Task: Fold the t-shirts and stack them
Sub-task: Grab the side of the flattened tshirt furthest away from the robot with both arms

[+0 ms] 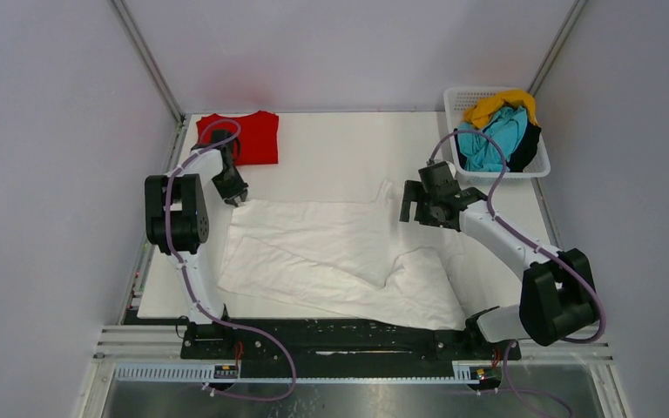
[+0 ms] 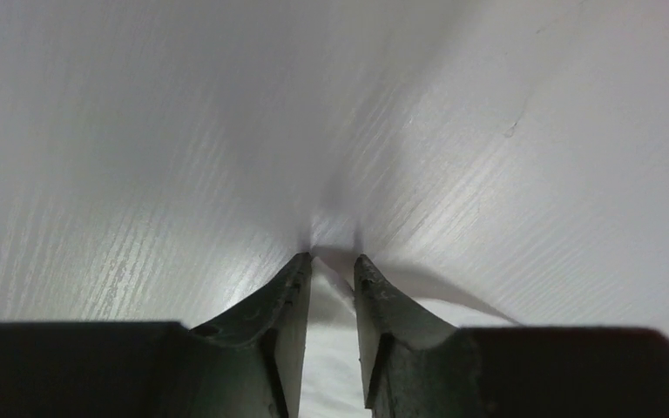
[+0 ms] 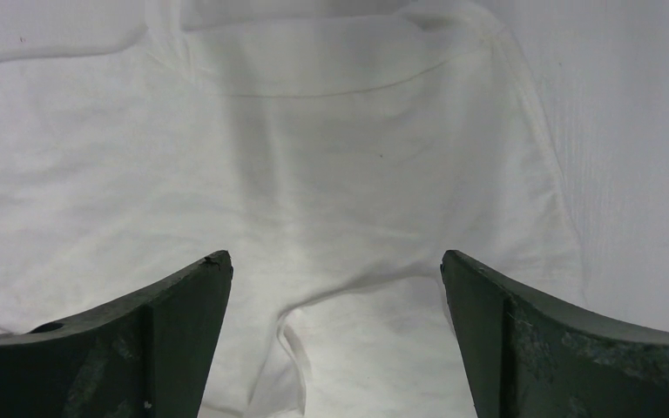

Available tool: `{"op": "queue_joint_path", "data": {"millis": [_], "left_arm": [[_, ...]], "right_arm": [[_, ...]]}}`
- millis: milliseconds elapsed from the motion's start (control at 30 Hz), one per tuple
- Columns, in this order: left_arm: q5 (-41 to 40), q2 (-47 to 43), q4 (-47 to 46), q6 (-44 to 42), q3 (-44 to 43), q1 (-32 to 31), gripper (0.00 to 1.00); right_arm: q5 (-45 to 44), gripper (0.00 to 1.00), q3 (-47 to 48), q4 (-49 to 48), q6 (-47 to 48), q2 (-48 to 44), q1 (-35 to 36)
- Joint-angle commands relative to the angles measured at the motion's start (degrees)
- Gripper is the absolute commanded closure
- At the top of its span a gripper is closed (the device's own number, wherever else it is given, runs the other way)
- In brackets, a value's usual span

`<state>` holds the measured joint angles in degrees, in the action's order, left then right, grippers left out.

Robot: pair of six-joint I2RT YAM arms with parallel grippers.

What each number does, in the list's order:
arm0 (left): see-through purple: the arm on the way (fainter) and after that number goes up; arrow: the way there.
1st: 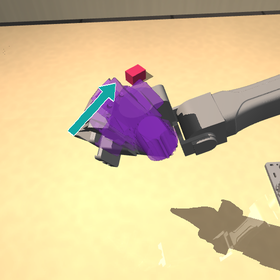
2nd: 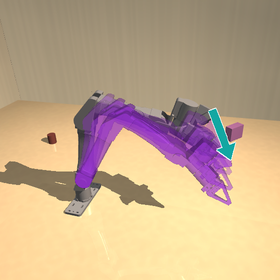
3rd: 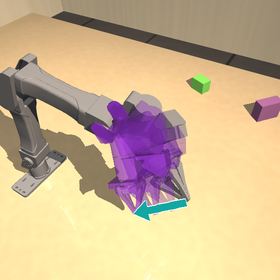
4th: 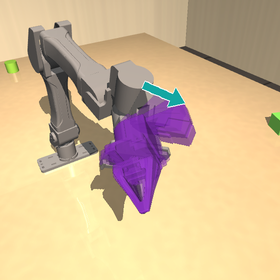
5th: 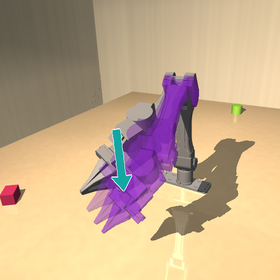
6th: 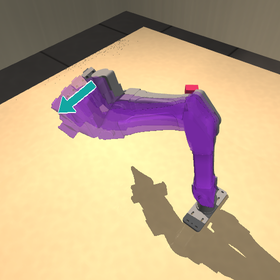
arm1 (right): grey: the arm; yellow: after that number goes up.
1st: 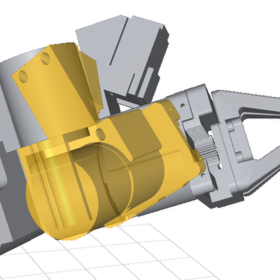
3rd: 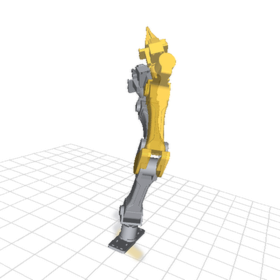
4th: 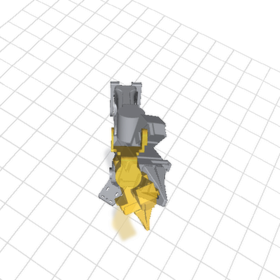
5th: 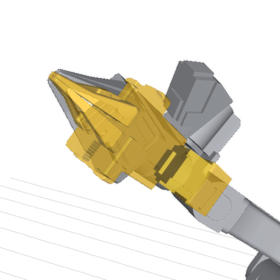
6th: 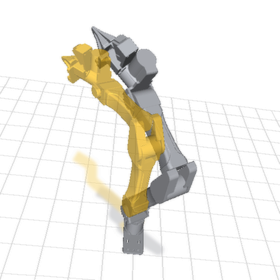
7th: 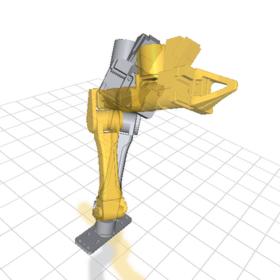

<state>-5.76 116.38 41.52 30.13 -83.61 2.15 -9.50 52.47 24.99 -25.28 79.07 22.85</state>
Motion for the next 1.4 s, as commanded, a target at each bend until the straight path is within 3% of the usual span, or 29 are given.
{"op": "queue_joint_path", "data": {"millis": [0, 33, 67, 467, 667, 900, 1133, 1267, 1333, 1367], "left_arm": [[3.48, 0.78, 1.07, -1.51, -0.88, -0.99, 0.83], [3.88, 0.80, 0.87, -1.78, -1.11, -1.33, 0.97], [4.10, 0.71, 0.53, -2.01, -1.18, -1.65, 1.00], [0.11, -12.13, -6.81, -1.70, 6.82, -1.89, 1.00], [0.31, -13.89, -7.45, -1.75, 8.22, -1.82, 1.00], [0.47, -13.20, -7.51, -1.54, 8.99, -1.85, 1.00], [-0.30, -13.43, -7.55, -1.33, 9.38, -1.89, 1.00], [-0.70, -13.42, -7.49, -1.15, 9.44, -1.83, 1.00], [-1.12, -13.37, -7.50, -0.96, 9.30, -1.88, 1.00], [-1.22, -13.26, -7.62, -0.97, 9.15, -1.82, 1.00]], "right_arm": [[-3.55, 0.02, 5.86, -0.47, 2.05, 2.91, -0.91], [-4.34, 0.02, 7.06, -0.49, 2.32, 4.06, -1.15], [-4.76, 0.02, 8.48, -0.49, 2.70, 5.39, -1.38], [-7.13, 0.01, 36.32, 8.87, 3.85, 30.63, -2.99], [-3.08, 0.11, 47.03, 14.07, 4.00, 40.97, -2.95], [4.24, 0.18, 53.02, 15.81, 9.29, 48.20, -2.88], [12.01, 0.24, 49.98, 15.77, 14.94, 48.59, -1.95], [10.89, 0.41, 49.71, 17.45, 16.64, 49.69, -1.47], [9.82, 0.55, 50.37, 17.58, 16.70, 50.07, -1.49], [9.79, 0.67, 51.02, 17.58, 16.87, 50.39, -1.49]]}}
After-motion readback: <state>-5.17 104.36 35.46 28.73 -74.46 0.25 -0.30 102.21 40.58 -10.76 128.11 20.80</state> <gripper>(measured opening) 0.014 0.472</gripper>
